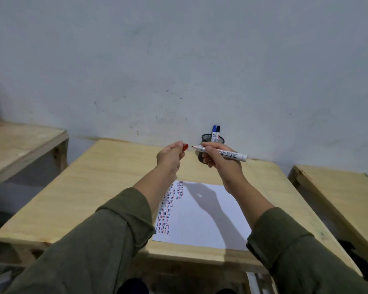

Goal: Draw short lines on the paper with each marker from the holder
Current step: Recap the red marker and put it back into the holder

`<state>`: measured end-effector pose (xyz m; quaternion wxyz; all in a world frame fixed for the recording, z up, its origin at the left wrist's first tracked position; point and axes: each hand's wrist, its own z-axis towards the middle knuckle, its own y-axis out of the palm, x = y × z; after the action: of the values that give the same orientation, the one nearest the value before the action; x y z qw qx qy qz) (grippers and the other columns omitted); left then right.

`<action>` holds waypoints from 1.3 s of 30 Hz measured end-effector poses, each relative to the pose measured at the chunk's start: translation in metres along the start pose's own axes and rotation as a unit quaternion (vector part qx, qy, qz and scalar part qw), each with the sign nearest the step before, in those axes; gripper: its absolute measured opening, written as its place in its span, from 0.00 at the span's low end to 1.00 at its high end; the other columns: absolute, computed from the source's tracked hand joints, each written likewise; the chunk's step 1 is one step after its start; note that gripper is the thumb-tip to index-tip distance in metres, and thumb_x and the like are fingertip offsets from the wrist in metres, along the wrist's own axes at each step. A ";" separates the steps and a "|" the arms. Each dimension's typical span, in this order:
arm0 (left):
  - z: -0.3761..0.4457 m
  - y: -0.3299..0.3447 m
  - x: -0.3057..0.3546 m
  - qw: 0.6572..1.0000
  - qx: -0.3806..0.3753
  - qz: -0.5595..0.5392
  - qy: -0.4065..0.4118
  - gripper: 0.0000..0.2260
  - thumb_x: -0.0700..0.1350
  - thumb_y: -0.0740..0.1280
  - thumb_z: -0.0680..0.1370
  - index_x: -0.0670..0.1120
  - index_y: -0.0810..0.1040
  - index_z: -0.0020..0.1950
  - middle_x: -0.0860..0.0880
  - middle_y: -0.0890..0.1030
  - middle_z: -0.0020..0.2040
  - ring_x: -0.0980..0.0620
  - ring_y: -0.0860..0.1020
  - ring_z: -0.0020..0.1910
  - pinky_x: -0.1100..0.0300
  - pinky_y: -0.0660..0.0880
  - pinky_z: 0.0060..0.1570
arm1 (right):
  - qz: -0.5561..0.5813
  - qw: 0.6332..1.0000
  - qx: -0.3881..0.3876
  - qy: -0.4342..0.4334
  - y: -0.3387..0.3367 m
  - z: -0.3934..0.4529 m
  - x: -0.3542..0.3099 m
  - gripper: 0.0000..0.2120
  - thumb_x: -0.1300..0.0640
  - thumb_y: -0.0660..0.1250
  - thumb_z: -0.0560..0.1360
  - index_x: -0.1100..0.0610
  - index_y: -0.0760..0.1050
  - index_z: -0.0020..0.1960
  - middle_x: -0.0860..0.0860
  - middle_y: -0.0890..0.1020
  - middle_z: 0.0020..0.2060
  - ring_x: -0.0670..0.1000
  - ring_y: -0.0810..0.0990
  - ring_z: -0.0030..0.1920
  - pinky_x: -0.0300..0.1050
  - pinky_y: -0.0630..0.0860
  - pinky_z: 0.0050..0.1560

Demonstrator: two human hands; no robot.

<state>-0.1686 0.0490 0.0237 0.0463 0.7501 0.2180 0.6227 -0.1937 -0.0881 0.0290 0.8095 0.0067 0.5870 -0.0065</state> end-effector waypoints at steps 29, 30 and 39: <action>-0.009 0.036 0.022 0.995 -0.082 -0.042 -0.043 0.09 0.39 0.63 0.77 0.47 0.77 0.39 0.52 0.79 0.34 0.59 0.74 0.35 0.69 0.64 0.30 | 0.013 0.999 -0.043 0.006 -0.013 0.004 -0.010 0.11 0.59 0.68 0.74 0.57 0.80 0.56 0.52 0.82 0.44 0.46 0.80 0.41 0.41 0.76 0.47; -0.008 0.036 0.025 0.994 -0.089 -0.050 -0.045 0.09 0.39 0.62 0.78 0.48 0.76 0.39 0.54 0.80 0.34 0.60 0.75 0.36 0.68 0.64 0.32 | 0.024 0.998 -0.064 0.008 -0.017 0.004 -0.010 0.13 0.59 0.69 0.73 0.56 0.80 0.57 0.52 0.82 0.48 0.47 0.80 0.44 0.41 0.76 0.48; 0.015 0.029 0.043 0.992 -0.116 -0.028 -0.030 0.07 0.40 0.60 0.80 0.49 0.73 0.43 0.59 0.84 0.32 0.61 0.76 0.40 0.65 0.65 0.37 | 0.165 0.963 -0.186 0.103 -0.025 0.008 -0.023 0.29 0.46 0.63 0.69 0.59 0.74 0.65 0.56 0.82 0.54 0.53 0.82 0.50 0.40 0.77 0.47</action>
<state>-0.1405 0.0426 0.0696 0.1573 0.7517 0.1636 0.6192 -0.1939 -0.1136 0.0528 0.7217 -0.0464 0.6487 0.2369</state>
